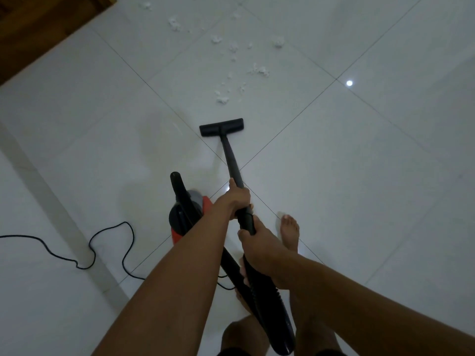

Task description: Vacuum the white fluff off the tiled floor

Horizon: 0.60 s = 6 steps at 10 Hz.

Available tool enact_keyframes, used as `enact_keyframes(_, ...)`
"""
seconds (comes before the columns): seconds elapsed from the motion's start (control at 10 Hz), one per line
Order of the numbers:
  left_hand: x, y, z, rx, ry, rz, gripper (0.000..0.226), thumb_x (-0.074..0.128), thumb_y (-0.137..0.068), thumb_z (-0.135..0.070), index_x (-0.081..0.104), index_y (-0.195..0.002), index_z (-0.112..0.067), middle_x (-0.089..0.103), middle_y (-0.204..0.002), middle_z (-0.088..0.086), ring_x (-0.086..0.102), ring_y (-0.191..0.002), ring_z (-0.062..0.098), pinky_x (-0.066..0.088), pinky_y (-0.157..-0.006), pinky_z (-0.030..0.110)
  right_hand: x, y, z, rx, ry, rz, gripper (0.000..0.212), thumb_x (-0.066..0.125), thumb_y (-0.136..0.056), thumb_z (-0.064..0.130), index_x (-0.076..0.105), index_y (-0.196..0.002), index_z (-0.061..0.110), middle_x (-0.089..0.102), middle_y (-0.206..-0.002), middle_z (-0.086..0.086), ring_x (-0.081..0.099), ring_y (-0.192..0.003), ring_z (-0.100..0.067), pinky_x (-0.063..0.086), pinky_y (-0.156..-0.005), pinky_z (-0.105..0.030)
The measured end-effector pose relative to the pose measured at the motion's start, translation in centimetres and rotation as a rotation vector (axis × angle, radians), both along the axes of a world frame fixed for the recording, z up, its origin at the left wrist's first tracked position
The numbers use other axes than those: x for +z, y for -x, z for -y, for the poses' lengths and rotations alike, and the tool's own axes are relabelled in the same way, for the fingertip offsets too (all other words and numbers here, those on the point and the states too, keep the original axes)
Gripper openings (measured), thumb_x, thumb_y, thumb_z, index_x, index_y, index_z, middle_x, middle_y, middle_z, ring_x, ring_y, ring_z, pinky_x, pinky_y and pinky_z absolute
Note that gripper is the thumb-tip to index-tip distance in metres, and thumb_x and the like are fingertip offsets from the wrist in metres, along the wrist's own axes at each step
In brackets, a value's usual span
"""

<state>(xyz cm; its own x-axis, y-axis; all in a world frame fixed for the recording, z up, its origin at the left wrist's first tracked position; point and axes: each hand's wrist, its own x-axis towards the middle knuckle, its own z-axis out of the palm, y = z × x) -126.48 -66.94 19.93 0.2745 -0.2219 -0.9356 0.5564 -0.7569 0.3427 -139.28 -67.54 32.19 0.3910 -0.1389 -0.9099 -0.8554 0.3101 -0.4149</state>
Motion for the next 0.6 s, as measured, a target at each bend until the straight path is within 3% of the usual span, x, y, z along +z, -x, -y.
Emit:
enact_keyframes(0.2,0.1,-0.5,0.3,-0.032,0.017,-0.01,0.077,0.035,-0.105,-0.017,-0.016,-0.158,-0.04,0.056,-0.087,0.01,0.056,-0.068,0.015,0.052,-0.062,0.031,0.2,-0.4,0.0,-0.024,-0.009,0.017,0.049,0.036,-0.109,0.026,0.023,-0.156,0.029,0.061,-0.094,-0.017,0.06,-0.064,-0.023,0.061,-0.078,-0.043)
enact_keyframes(0.4,-0.5,-2.6,2.0,-0.057,0.025,0.013,0.077,0.035,-0.105,-0.015,-0.013,-0.159,-0.039,0.057,-0.096,0.012,0.056,-0.075,0.018,0.055,-0.08,0.037,-0.5,-2.2,1.6,-0.033,0.017,0.025,0.049,0.038,-0.108,0.025,0.025,-0.155,0.028,0.061,-0.087,-0.015,0.058,-0.055,-0.017,0.061,-0.074,-0.039)
enact_keyframes(0.5,-0.8,-3.7,3.4,-0.052,0.023,0.025,0.076,0.035,-0.104,-0.015,-0.011,-0.159,-0.04,0.057,-0.096,0.013,0.057,-0.081,0.021,0.056,-0.09,0.04,-0.5,-3.1,3.4,0.002,0.172,0.044,0.048,0.037,-0.109,0.024,0.027,-0.155,0.024,0.064,-0.102,-0.003,0.053,-0.053,-0.002,0.045,-0.047,0.0)
enact_keyframes(0.6,-1.1,-4.7,4.7,-0.034,0.03,0.009,0.077,0.034,-0.104,-0.015,-0.013,-0.158,-0.041,0.057,-0.089,0.011,0.057,-0.073,0.018,0.056,-0.082,0.036,-0.3,-4.2,5.1,0.071,0.241,0.043,0.048,0.036,-0.109,0.026,0.028,-0.156,0.024,0.062,-0.125,-0.005,0.035,-0.051,0.001,0.026,-0.038,0.008)
